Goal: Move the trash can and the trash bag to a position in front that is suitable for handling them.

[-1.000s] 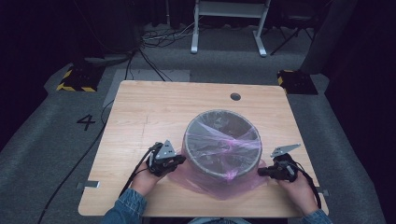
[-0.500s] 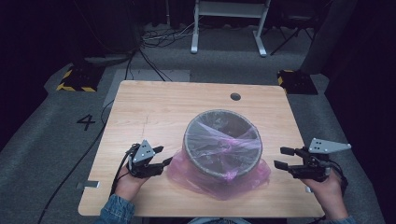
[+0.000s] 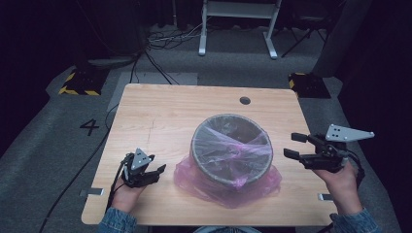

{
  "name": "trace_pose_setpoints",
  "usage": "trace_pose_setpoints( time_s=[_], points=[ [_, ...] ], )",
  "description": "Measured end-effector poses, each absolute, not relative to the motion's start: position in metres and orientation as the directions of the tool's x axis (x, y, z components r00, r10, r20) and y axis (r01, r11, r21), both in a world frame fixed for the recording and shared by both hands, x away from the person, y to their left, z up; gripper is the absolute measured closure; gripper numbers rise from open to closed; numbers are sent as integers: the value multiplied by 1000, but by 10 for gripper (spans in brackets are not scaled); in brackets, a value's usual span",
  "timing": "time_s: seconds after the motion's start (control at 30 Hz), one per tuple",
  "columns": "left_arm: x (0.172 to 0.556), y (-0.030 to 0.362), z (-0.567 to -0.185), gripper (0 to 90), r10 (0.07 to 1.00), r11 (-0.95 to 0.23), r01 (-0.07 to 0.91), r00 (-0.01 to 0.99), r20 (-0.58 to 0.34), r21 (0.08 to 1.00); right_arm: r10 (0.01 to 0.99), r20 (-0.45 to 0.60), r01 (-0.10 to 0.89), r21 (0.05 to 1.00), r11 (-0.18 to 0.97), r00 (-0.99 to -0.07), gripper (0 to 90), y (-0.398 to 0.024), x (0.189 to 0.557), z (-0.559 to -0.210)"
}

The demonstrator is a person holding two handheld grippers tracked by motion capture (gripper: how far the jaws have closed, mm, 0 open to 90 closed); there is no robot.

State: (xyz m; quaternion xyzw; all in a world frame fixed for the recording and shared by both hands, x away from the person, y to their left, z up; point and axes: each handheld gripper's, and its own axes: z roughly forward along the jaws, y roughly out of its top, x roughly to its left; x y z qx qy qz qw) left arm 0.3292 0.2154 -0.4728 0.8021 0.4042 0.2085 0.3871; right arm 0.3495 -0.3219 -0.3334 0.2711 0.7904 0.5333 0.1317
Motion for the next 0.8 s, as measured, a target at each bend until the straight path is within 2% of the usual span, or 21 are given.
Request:
trace_pose_setpoints(
  time_s=[0.23, 0.4, 0.57, 0.8],
  points=[
    [329, 224, -480, 423, 833, -383, 524, 552, 40, 761, 563, 49, 258, 919, 298, -825, 245, -304, 356, -315],
    [331, 228, -485, 420, 835, -411, 535, 546, 69, 739, 546, 36, 243, 919, 311, -837, 247, -292, 361, -306],
    [332, 230, -488, 419, 836, -417, 541, 544, 74, 730, 536, -20, 190, 923, 334, -844, 268, -281, 362, -298],
    [336, 230, -493, 418, 833, -432, 552, 548, 80, 713, 529, -30, 192, 913, 359, -848, 256, -267, 363, -288]
  ],
)
